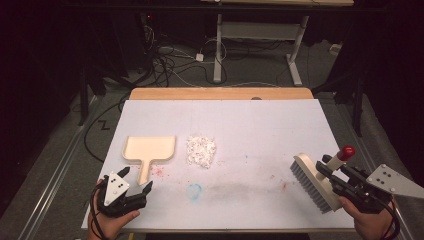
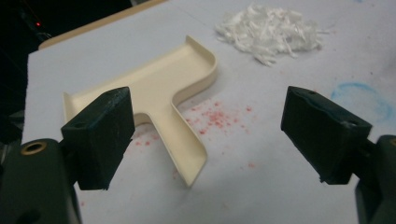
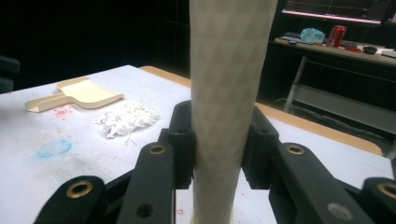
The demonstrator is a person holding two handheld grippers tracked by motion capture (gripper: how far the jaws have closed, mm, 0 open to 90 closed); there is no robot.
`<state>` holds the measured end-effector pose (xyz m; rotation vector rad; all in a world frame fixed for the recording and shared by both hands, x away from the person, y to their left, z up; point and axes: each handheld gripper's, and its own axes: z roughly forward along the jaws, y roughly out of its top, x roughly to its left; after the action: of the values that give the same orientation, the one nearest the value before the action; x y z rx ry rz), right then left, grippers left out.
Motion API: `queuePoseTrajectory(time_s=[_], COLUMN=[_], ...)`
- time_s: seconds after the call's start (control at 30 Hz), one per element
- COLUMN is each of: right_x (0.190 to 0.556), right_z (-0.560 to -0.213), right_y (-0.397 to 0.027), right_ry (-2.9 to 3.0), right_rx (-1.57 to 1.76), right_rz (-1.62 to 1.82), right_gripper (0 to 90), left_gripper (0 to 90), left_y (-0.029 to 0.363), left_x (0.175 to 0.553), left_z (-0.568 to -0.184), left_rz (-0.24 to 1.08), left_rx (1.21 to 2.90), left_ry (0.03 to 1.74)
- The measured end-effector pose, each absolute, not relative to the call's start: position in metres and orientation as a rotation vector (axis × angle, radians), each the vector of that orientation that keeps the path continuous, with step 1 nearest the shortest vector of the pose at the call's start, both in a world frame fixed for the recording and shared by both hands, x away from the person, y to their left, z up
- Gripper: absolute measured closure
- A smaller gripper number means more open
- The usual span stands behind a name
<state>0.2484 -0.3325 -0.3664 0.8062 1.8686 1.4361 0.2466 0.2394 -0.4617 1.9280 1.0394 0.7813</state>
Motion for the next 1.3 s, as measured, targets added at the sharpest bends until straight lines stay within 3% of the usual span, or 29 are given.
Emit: queuePoseTrajectory(time_s=[0.27,0.6,0.83,0.97,1.03,1.3], right_x=[0.251,0.25,0.253,0.255,0.254,0.257], right_z=[-0.368,-0.371,-0.374,-0.375,-0.376,-0.38], right_y=[-0.329,-0.324,-0.322,-0.322,-0.322,-0.322], right_ry=[1.885,1.908,1.918,1.927,1.938,1.963], right_rx=[0.788,0.781,0.803,0.793,0.805,0.816], right_rz=[1.431,1.397,1.389,1.389,1.382,1.402], right_gripper=[70.0,70.0,70.0,70.0,70.0,70.0], left_gripper=[17.9,17.9,20.9,29.1,28.8,55.2], left_y=[0.236,0.235,0.23,0.229,0.232,0.24], left_x=[0.247,0.267,0.312,0.346,0.353,0.366], left_z=[-0.462,-0.466,-0.467,-0.476,-0.476,-0.473], left_rz=[0.779,0.556,0.471,0.421,0.391,0.382], left_rx=[1.954,1.993,2.03,2.092,2.068,2.087], left_ry=[1.065,1.346,1.543,1.649,1.65,1.632])
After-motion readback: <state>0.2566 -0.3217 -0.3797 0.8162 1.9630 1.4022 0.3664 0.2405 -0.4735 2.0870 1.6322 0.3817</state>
